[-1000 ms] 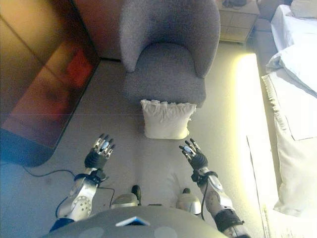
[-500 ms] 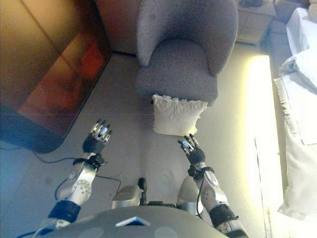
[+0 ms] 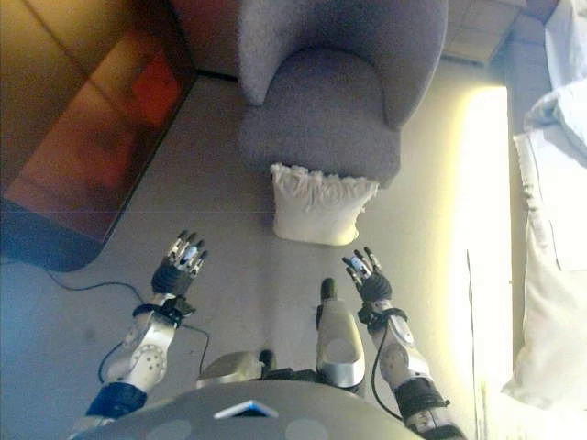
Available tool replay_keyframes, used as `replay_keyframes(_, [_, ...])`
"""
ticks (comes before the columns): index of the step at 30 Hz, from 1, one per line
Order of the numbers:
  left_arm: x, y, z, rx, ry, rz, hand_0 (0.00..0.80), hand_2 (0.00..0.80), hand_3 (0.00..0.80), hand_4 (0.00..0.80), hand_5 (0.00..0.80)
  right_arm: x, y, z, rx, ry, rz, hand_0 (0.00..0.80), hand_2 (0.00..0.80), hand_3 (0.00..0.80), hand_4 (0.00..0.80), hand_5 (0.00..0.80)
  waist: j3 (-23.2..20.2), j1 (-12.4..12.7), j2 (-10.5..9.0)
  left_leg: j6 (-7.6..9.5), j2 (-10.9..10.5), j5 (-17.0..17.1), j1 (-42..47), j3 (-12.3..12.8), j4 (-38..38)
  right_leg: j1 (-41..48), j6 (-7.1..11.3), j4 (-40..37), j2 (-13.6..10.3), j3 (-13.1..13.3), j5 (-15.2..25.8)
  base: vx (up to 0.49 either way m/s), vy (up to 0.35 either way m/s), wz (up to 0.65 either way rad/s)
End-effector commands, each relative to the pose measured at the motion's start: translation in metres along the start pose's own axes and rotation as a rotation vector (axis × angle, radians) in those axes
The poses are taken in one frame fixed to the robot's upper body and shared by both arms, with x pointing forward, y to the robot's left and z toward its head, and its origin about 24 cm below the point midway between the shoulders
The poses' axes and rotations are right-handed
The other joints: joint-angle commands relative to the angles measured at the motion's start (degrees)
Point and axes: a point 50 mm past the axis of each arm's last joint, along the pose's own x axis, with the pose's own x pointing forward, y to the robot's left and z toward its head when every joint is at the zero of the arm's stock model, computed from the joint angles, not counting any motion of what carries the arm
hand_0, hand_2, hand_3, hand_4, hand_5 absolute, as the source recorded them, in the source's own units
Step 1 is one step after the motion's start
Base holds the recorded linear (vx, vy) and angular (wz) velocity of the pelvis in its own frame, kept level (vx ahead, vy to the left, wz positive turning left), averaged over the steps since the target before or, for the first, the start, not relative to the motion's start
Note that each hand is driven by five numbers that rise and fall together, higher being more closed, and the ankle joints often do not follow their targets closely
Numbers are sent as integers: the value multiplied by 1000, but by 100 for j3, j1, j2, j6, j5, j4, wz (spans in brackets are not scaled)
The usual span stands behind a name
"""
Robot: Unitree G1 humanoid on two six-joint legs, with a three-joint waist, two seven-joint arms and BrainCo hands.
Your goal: Pick up the cushion and take it to the sofa
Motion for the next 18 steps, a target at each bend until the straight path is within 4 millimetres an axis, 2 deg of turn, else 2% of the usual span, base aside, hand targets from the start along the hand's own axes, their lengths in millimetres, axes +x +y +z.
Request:
replay_keyframes(1, [6,-17,34,51,-136,-107,0,0,0,0,0,6,21,23,-50,-81,131,0,0,0,0,0,-313,-174,104,-159,142,1991,146,41,1498,436,72,-1111,79,138,715,378,-168,-13])
replay_keyframes(3, [11,-24,40,30,-153,-116,0,0,0,0,0,4,18,25,-71,-85,138,0,0,0,0,0,-379,-192,-31,-255,122,2383,-387,121,2908,675,-187,-1098,106,317,527,381,-173,-43])
replay_keyframes(4, [15,-28,42,22,-159,-118,0,0,0,0,0,5,17,25,-79,-86,135,0,0,0,0,0,-379,-164,-112,-223,118,2409,-777,149,3423,845,-282,-1118,102,385,454,409,-143,-53])
replay_keyframes(6, [21,-36,44,3,-163,-121,0,0,0,0,0,6,16,26,-82,-89,126,0,0,0,0,0,-323,-78,-211,-101,298,2270,-1416,280,3811,1148,-395,-1109,130,442,262,371,-50,-32])
replay_keyframes(9, [24,-37,46,-3,-174,-112,0,0,0,0,0,7,15,26,-67,-87,128,0,0,0,0,0,-184,120,-249,130,309,2110,-1980,309,2799,1505,-360,-1143,250,646,25,355,125,-14])
replay_keyframes(10, [23,-36,49,-5,-184,-104,0,0,0,0,0,6,15,26,-70,-86,132,0,0,0,0,0,-138,191,-221,145,394,2217,-2060,276,2016,1583,-311,-1174,301,698,-73,307,214,-40])
replay_keyframes(12, [22,-34,54,2,-199,-107,0,0,0,0,0,4,14,27,-69,-93,130,0,0,0,0,0,-32,317,-166,72,505,2352,-2154,206,1192,1755,-210,-1213,325,773,-220,309,236,-48])
replay_keyframes(14, [19,-29,56,10,-206,-109,0,0,0,0,0,0,11,26,-63,-99,124,0,0,0,0,0,27,488,-45,-141,666,2590,-2268,102,151,1991,-77,-1200,330,807,-461,371,234,-35])
replay_keyframes(15, [16,-26,57,13,-210,-105,0,0,0,0,0,-2,9,27,-56,-106,126,0,0,0,0,0,48,586,-12,-223,754,2608,-2342,30,-151,2137,8,-1176,251,837,-593,362,168,-29])
replay_keyframes(16, [14,-24,58,15,-210,-103,0,0,0,0,0,-3,8,26,-52,-108,127,0,0,0,0,0,65,641,-13,-247,762,2554,-2357,-38,-226,2227,60,-1136,177,849,-685,370,149,-32])
replay_keyframes(17, [11,-19,56,15,-208,-81,0,0,0,0,0,-3,7,25,-48,-101,125,0,0,0,0,0,41,687,-14,-248,744,2362,-2294,-179,-174,2250,146,-1033,24,841,-767,299,116,-38])
replay_keyframes(18, [10,-16,55,13,-205,-58,0,0,0,0,0,-3,7,24,-46,-93,124,0,0,0,0,0,29,694,3,-255,737,2286,-2216,-188,-198,2247,200,-948,-61,814,-809,297,120,-56])
